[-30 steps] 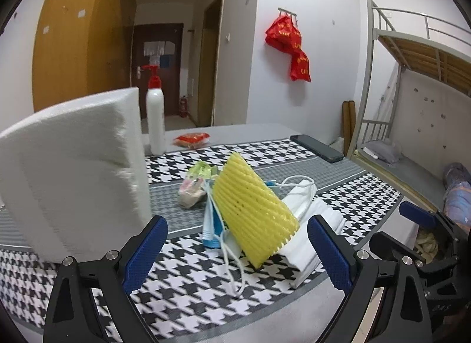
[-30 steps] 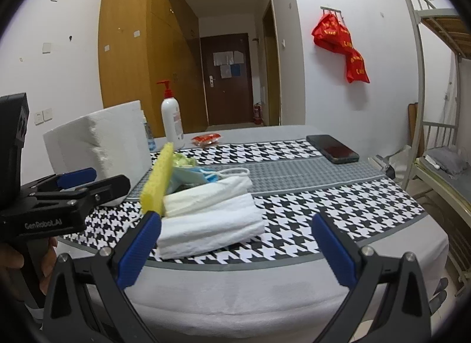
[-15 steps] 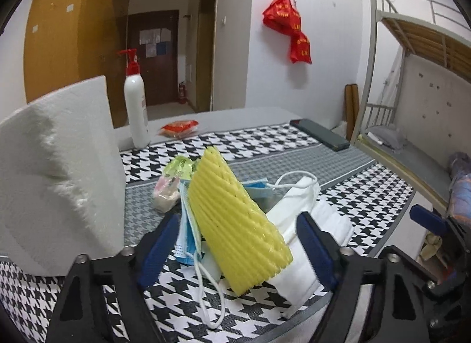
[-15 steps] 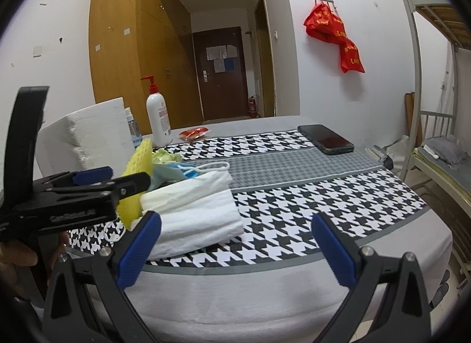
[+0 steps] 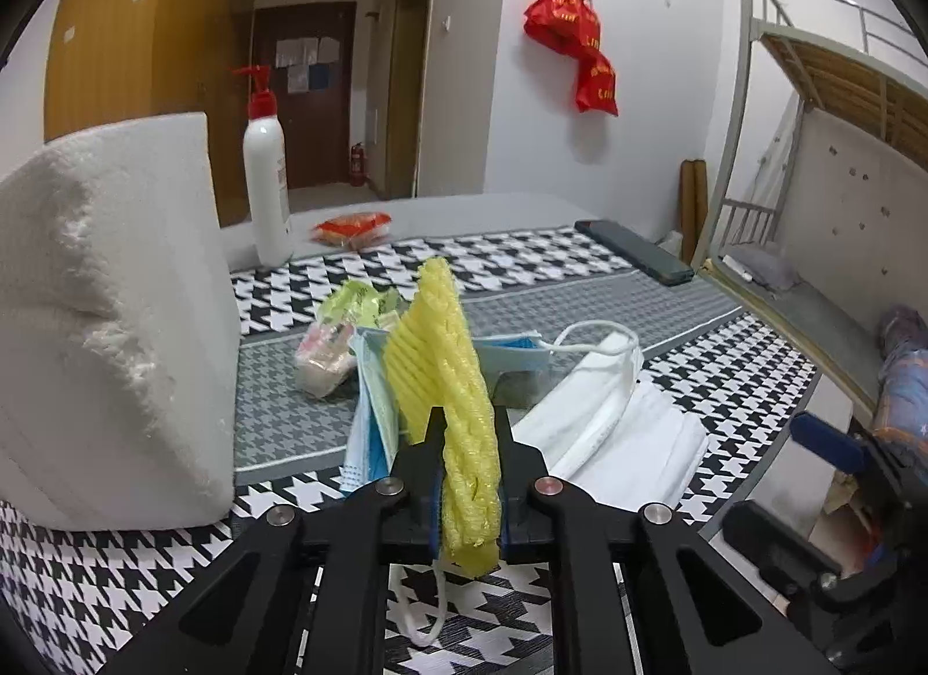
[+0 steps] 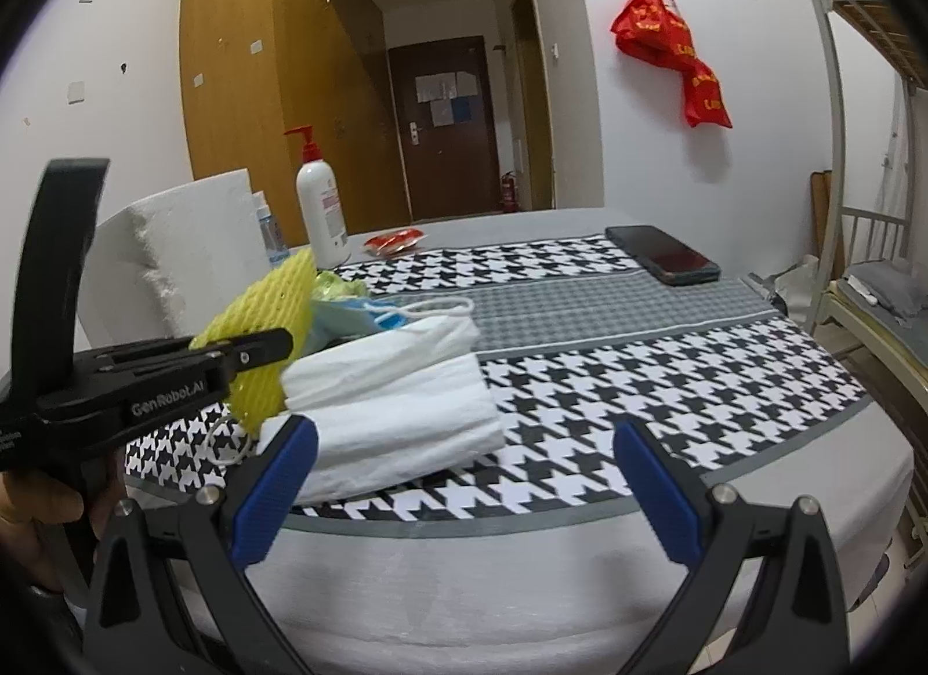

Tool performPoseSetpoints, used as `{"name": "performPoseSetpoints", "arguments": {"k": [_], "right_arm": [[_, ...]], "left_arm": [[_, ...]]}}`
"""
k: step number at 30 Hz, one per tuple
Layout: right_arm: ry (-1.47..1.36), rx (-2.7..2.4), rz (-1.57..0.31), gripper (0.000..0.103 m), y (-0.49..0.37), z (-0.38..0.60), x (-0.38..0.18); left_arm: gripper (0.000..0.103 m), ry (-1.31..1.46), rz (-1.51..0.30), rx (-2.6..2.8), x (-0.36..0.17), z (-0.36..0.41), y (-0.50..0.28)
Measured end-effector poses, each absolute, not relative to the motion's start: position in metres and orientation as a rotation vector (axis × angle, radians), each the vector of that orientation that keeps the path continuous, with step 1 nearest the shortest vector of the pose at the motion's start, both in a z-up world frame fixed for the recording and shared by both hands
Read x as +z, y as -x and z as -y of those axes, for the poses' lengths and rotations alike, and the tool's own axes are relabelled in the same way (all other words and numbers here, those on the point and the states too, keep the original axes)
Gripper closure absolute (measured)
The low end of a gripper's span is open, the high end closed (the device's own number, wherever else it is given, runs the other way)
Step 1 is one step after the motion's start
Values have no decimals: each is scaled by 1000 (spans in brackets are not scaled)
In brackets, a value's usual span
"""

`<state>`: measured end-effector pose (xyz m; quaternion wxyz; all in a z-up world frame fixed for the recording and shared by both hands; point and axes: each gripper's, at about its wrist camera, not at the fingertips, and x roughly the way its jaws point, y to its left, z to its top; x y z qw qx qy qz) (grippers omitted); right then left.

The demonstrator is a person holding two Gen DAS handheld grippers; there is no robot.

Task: Organize soft objects
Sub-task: 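Grasp the yellow foam net with the left tool while the right tool grasps white tissue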

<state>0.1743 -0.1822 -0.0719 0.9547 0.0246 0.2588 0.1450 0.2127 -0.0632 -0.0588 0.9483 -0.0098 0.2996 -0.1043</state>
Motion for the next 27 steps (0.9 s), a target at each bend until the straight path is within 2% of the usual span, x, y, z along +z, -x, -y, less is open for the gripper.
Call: {"name": "performPoseSetpoints", "arguments": {"k": [20,22,24,27], "right_arm": [[-3,314,-648,1,-209,133,-84],[7,318,-659,9,-211,130,-85],[7,316,-679,26,-214,129,-87],[3,314,-698,46,-217,131,-91]], "left_arm": [[90,54,-521,-238,-47,25,-182],[90,56,-522,-238,-47,25,-182],[90,56,-520,-237,-47,25,-181],[90,56,-520,-239,-47,24,-181]]}}
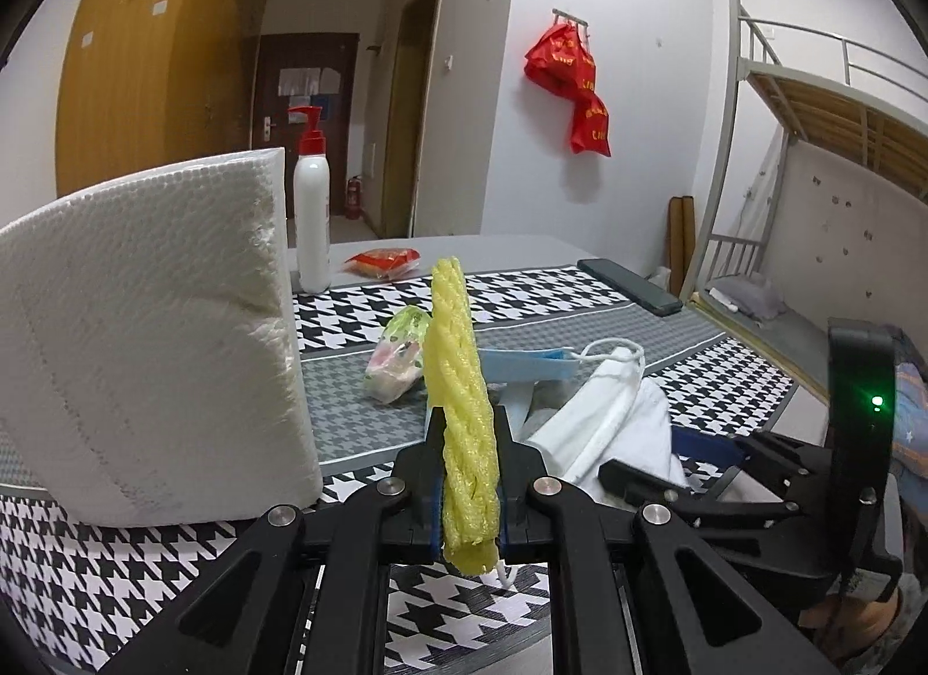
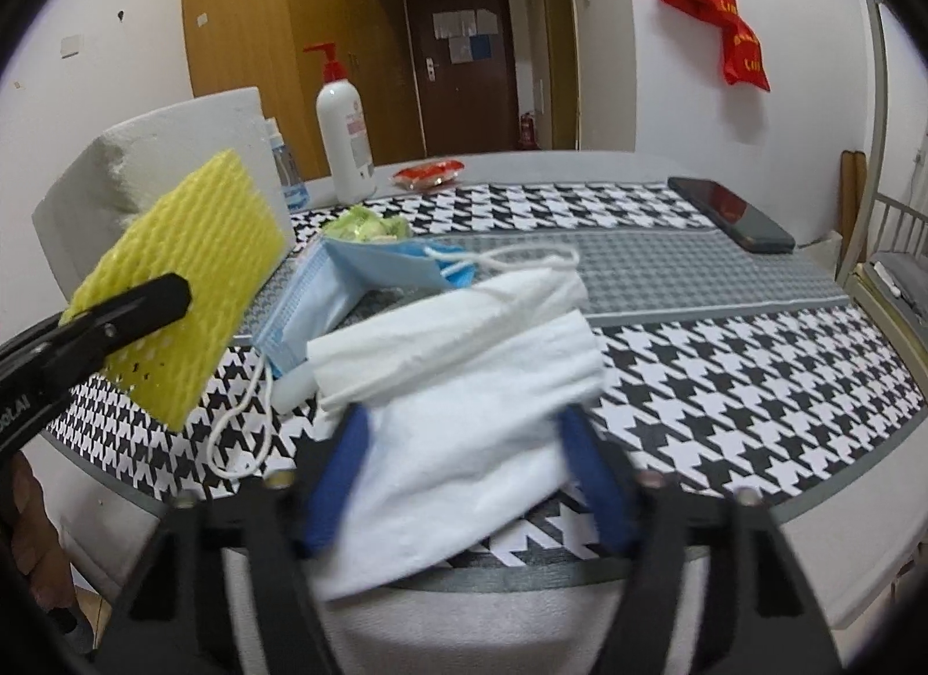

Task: Organize soft objects

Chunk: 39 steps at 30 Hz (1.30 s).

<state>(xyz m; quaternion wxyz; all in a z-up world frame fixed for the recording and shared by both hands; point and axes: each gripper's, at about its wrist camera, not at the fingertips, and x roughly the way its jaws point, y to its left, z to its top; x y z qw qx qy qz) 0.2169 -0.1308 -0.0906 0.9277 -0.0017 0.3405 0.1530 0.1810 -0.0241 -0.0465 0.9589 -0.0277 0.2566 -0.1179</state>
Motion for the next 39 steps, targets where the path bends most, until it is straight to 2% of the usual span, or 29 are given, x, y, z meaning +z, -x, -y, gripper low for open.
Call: {"name": "performPoseSetpoints", "arguments": {"k": [1,3,6,8,29,37,38,39], "right_arm": [[3,311,-699,49,-217,132,-91],[2,310,-698,64,-215,133,-90],[-16,307,-700,76,-213,139,-89],[-24,303,-692,78,-210,144,-86],[-75,279,-462,82,-150,180,-14],[-43,321,-502,81,-157,165,-25],[-21,318,-512,80,-158,160,-29],[3,314,-523,73,-159,156,-34]], "left_arm": [[90,56,-518,-237,-46,24,-181],[90,55,-518,-234,-46,23,-180],[90,59,-515,-229,-47,22,-178],[90,61,-510,-221,-47,21,-175],[90,51,-398,-164,-23,4,-139],[90,35,-372,-164,-23,3,-125],[90,33,-373,-160,-23,3,-125],[90,34,-375,-158,-24,2,-125]]}}
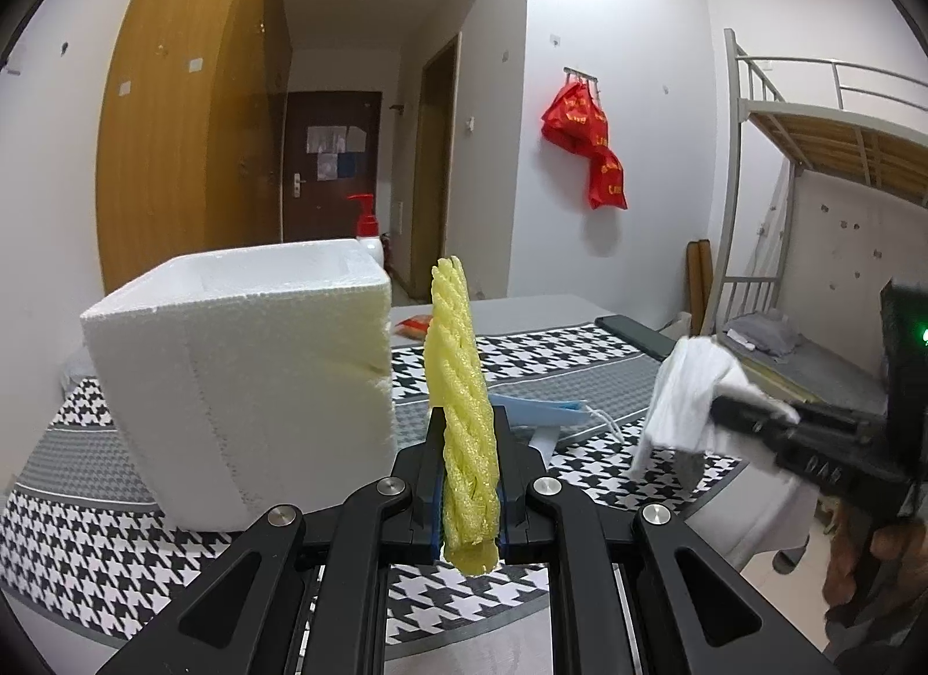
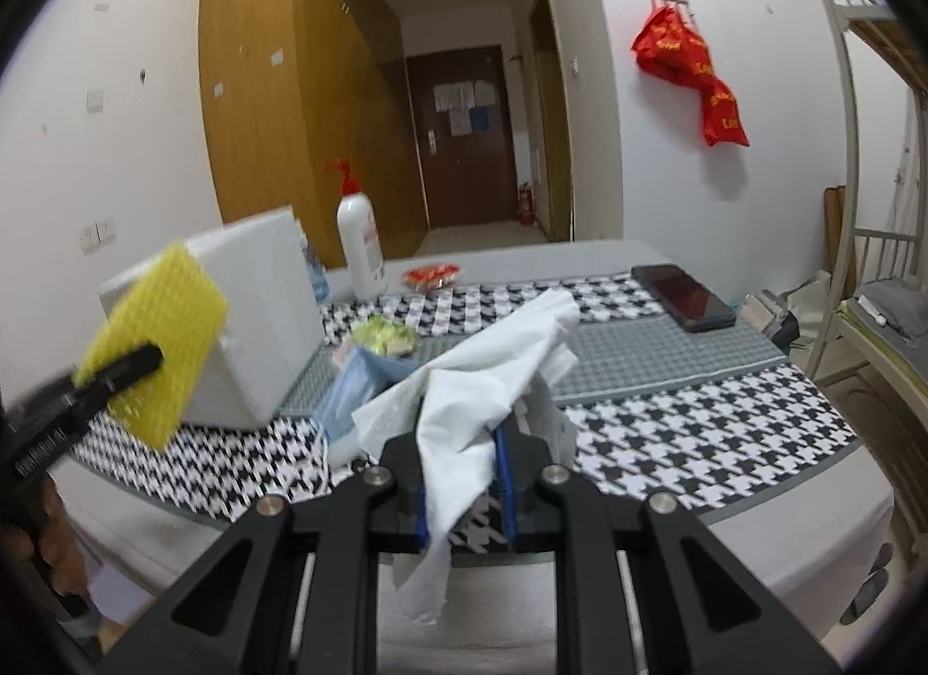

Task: Organize soft objects

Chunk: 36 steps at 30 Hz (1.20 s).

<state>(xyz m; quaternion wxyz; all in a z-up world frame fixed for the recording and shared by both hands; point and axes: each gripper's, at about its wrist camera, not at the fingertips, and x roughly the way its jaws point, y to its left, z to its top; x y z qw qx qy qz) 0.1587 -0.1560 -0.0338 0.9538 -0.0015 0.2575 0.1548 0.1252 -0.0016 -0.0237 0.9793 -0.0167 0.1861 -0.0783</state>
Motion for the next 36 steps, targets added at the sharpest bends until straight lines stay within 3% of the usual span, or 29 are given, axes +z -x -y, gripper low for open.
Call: {"name": "performPoseSetpoints", "arguments": {"k": [1,3,6,21,22,24,27,36], "right_arm": [[22,309,-530,67,-159,153,-37],[50,287,-537,37,-159,150,-42],[83,251,-504,21,-154,149,-40],[141,416,-588,21,-183,93,-59],[137,416,-607,22,-188,92,-63],[138,409,-650,37,-196,92,-71],[141,401,-695,48,-205,92,-83],[214,393,-726,49,-212,81,-94]], "left_arm": [[90,34,-376,-156,-24,1,-125],[90,34,-380,-151,-24,1,-127],[90,41,-388,-156,-26,-2,-129],[90,37,-407,-160,-29,-2,-137],[90,35,-407,-158,-29,-2,-137],[90,38,-410,-151,-30,-3,-139],[90,44,-415,-145,-32,-6,-141],[90,61,-452,-158,-37,-9,-148]]}}
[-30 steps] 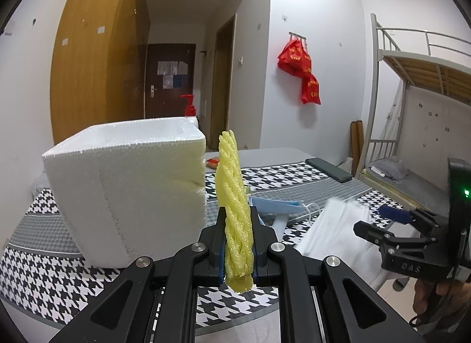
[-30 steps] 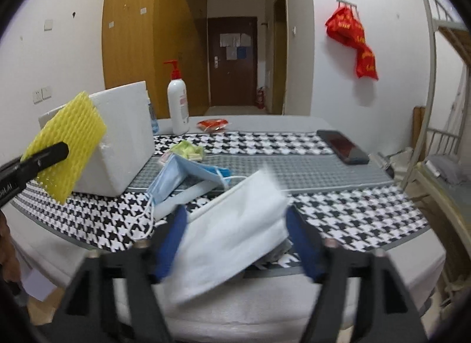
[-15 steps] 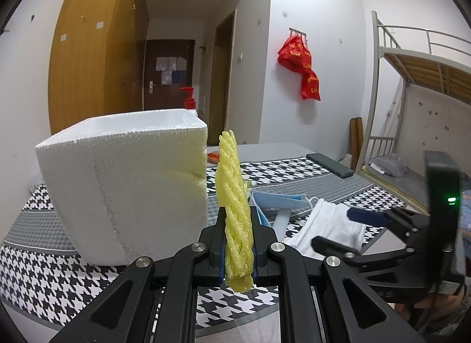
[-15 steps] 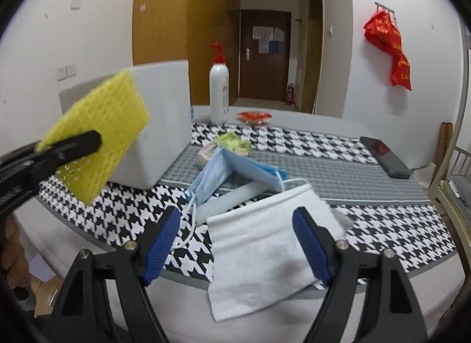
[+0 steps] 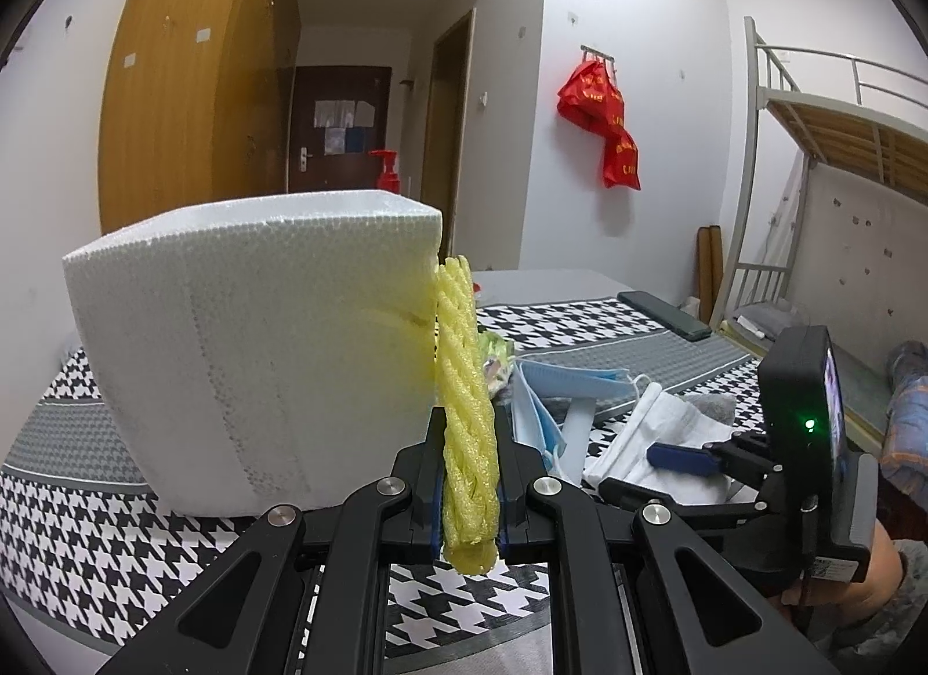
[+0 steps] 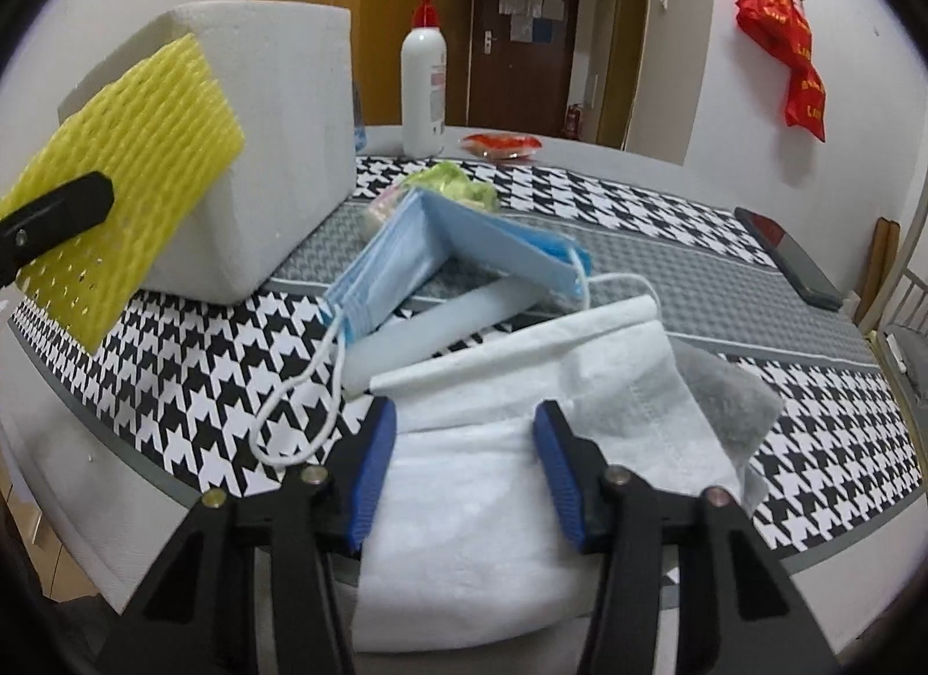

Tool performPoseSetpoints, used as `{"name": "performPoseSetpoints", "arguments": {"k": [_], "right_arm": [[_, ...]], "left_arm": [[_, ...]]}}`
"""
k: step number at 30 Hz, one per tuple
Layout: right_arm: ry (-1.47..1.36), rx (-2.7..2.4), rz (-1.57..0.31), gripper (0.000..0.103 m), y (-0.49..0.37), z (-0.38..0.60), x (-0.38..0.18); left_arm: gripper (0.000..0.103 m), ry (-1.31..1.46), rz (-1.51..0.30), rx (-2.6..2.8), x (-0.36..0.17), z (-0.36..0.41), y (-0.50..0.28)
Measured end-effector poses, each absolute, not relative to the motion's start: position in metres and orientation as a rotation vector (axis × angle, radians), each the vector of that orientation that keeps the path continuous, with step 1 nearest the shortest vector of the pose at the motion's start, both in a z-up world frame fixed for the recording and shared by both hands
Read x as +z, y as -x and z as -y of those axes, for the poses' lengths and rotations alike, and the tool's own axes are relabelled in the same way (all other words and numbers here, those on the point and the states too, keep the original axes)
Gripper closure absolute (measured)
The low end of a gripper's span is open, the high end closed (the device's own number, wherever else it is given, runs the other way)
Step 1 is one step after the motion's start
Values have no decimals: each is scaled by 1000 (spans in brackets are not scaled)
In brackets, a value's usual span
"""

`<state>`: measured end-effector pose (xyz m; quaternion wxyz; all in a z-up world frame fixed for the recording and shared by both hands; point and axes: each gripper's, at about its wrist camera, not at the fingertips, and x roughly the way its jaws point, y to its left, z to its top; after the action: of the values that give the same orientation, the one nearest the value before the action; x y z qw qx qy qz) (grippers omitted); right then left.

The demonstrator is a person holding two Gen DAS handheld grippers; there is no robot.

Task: Organize soft objects

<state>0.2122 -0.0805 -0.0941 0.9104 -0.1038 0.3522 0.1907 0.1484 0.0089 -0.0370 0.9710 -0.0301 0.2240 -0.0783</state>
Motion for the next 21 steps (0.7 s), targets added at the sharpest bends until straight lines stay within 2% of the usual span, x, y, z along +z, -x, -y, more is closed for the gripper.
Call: {"name": "performPoseSetpoints", "arguments": {"k": [4,5,6,9,12,21], "right_arm": [[204,420,-735,52,-212,84,-94],[205,423,-734,58,-212,84,-94],[208,430,-732,70,-211,83,-94],[209,445,-733,95,-213,81,-93],[127,453,-732,97,-216,92,-86],[42,457,-548,97,-190,109,-27]], "left_arm": [[90,67,-466,-169,-38,-7,-153],[90,65,-467,-170,-38,-6,-153],[90,63,-467,-170,-39,-8,-154],[90,71,-474,-172,-41,-8,-156],[90,73,-472,-165,-41,-11,-156],[90,60,-422,-129,-29,-19,-143]]}}
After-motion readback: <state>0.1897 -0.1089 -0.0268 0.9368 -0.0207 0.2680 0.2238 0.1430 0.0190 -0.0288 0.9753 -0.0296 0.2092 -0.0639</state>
